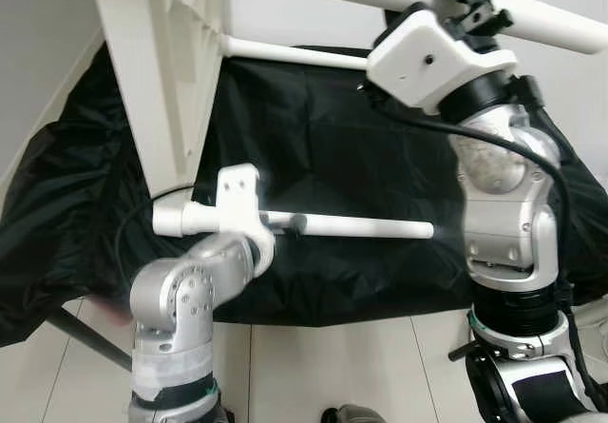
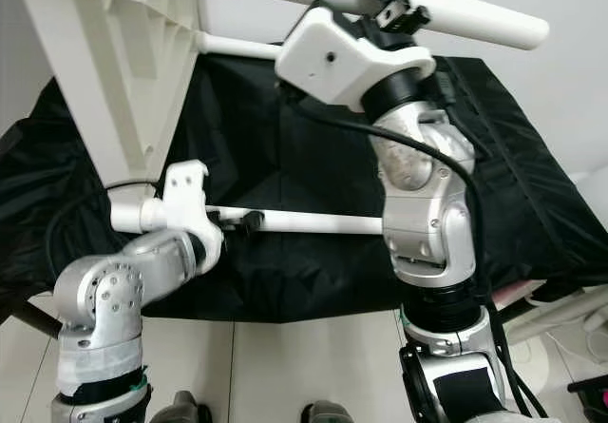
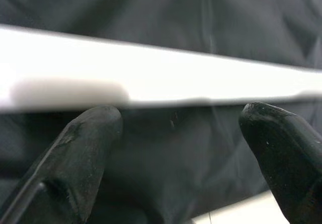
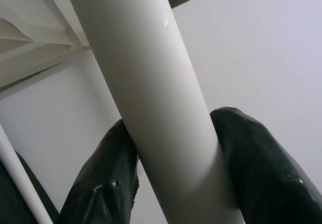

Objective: Building children table

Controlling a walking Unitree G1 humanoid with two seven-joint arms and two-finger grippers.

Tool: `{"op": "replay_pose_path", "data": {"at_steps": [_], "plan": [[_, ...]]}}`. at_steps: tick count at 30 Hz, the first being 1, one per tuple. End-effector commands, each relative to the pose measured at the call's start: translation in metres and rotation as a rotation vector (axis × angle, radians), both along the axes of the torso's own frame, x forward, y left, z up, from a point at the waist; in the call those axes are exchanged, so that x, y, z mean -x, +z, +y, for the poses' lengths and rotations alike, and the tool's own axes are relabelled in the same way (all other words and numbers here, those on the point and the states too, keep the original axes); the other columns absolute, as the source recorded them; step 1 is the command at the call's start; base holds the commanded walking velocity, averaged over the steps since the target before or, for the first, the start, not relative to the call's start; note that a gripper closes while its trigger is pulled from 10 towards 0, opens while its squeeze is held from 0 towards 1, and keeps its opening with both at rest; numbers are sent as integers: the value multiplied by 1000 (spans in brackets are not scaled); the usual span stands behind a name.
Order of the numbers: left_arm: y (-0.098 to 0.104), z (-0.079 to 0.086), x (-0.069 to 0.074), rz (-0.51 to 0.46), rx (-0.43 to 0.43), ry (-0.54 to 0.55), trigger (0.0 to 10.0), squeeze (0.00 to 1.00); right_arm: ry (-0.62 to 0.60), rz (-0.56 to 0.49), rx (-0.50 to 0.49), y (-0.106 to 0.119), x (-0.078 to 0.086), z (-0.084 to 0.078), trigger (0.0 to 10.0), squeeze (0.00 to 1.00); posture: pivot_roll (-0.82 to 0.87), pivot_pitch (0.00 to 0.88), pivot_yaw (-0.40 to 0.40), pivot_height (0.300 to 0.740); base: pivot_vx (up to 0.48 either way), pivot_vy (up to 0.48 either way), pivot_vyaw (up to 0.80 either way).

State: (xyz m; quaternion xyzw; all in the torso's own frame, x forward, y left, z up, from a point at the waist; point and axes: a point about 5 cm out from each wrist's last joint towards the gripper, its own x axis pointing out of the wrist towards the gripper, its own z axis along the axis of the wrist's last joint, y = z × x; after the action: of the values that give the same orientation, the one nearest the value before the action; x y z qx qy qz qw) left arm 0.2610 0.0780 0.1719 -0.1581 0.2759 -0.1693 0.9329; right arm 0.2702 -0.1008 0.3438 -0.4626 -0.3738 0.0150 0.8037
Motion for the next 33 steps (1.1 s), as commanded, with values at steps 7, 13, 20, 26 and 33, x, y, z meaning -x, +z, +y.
{"op": "replay_pose_path", "data": {"at_steps": [7, 13, 20, 26, 33], "plan": [[12, -1, 18, 9, 66, -28, 10000, 0, 139, 105, -81, -16, -7, 20, 0, 0, -14, 130, -26, 740, 0, 0, 0], [-19, 25, 15, 200, 88, 245, 10000, 0, 145, 90, -124, -10, -7, 17, 0, 0, -16, 132, -33, 740, 0, 0, 0], [-18, 29, 8, 218, 123, 360, 10000, 0, 160, 62, -154, -4, -5, 17, 0, 0, -25, 129, -26, 740, 0, 0, 0], [-15, 16, -6, 227, 234, 403, 10000, 0, 204, 37, -229, 3, 1, 14, 0, 0, -32, 125, -23, 740, 0, 0, 0], [-12, -8, -27, 236, 305, 377, 10000, 0, 243, 45, -318, 8, 6, 5, 0, 0, -60, 120, -7, 740, 0, 0, 0]]}}
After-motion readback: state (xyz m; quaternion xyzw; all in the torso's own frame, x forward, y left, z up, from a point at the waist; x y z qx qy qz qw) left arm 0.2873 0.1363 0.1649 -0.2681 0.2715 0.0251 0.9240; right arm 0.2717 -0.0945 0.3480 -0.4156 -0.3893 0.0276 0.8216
